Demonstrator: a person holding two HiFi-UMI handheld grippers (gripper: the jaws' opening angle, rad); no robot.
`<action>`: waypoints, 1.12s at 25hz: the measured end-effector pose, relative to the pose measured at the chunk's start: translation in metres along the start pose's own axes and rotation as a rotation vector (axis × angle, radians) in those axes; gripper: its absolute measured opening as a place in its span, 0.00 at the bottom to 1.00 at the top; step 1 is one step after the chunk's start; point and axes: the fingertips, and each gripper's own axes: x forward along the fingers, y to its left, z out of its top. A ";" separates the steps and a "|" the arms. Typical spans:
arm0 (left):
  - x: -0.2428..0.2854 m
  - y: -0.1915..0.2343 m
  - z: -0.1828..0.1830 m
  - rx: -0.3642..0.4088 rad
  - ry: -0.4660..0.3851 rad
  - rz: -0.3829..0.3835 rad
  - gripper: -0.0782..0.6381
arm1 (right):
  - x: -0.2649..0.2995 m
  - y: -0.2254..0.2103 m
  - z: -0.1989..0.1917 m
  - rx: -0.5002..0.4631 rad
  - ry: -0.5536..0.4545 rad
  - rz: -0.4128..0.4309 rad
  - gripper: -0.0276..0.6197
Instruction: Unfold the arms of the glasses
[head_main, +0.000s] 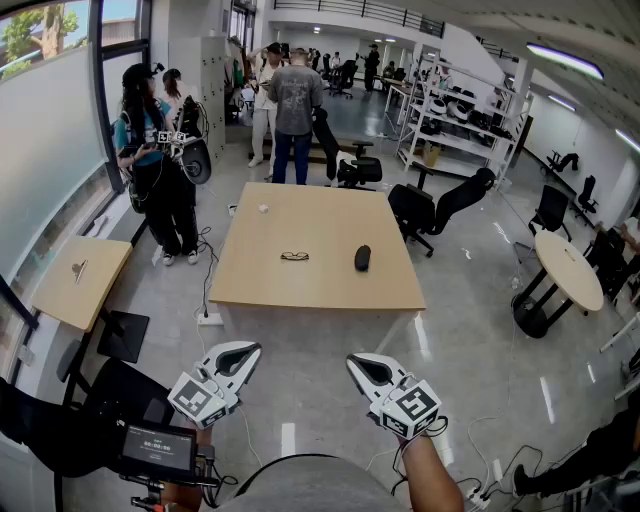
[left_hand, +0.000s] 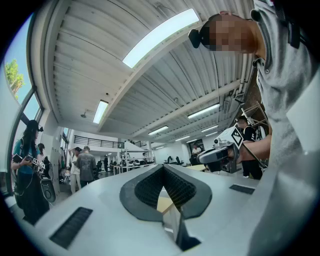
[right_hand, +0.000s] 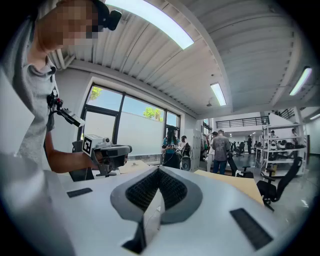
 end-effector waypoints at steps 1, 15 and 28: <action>-0.002 0.003 0.001 0.001 -0.004 -0.003 0.12 | 0.004 0.000 0.001 -0.001 0.001 -0.002 0.05; -0.016 0.046 -0.018 -0.041 -0.026 0.011 0.12 | 0.054 0.001 -0.001 0.005 0.035 -0.003 0.05; 0.008 0.118 -0.055 -0.083 0.038 0.087 0.12 | 0.138 -0.060 -0.011 0.076 0.023 0.075 0.05</action>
